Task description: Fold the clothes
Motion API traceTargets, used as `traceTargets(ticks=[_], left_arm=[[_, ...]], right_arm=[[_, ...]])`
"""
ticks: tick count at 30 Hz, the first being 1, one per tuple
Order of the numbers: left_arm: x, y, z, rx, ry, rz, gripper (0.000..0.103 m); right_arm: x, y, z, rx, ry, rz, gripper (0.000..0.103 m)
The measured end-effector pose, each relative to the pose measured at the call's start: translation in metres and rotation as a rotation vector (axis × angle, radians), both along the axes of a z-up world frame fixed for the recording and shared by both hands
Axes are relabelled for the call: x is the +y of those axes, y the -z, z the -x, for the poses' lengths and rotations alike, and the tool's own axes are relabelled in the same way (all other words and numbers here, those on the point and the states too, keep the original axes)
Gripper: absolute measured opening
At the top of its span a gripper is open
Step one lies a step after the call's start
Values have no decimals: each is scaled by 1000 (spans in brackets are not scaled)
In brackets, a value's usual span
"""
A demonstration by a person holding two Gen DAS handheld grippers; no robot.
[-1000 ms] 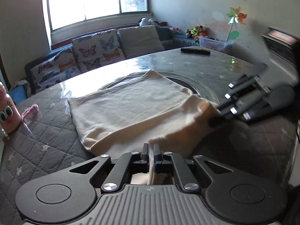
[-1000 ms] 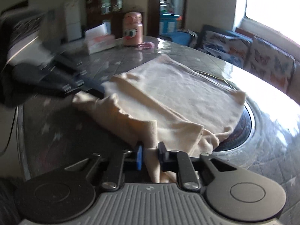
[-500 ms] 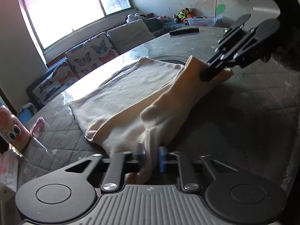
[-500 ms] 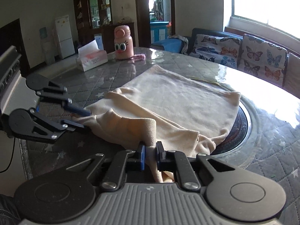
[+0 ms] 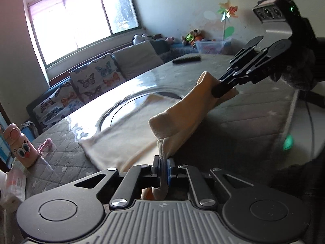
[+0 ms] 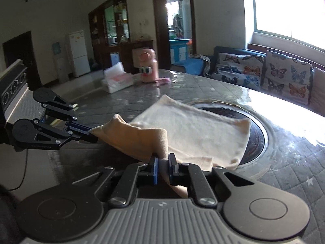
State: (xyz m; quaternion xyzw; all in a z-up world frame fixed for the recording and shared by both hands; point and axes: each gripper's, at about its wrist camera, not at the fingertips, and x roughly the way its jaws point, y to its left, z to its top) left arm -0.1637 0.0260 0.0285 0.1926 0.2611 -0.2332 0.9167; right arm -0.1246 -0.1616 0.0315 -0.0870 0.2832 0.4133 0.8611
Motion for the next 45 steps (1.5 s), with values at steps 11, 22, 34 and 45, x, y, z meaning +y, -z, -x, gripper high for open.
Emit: traceTargets(ticks=[11,22,34,45], left_arm=[[4,-24,-26,-74,-77,39,7],[21,11,-155,16,-216,15,7],[25,54,-187,92,-314,-27,26],[24,37,-191,59,-322,-18,27]], right_arm=[[7,-28,-5,-37,-1,-28,9],[38,-6,-110,41,84,23,9],[38,51,-166,147,235,44,20],[12,68,-165,208,305,22,24]])
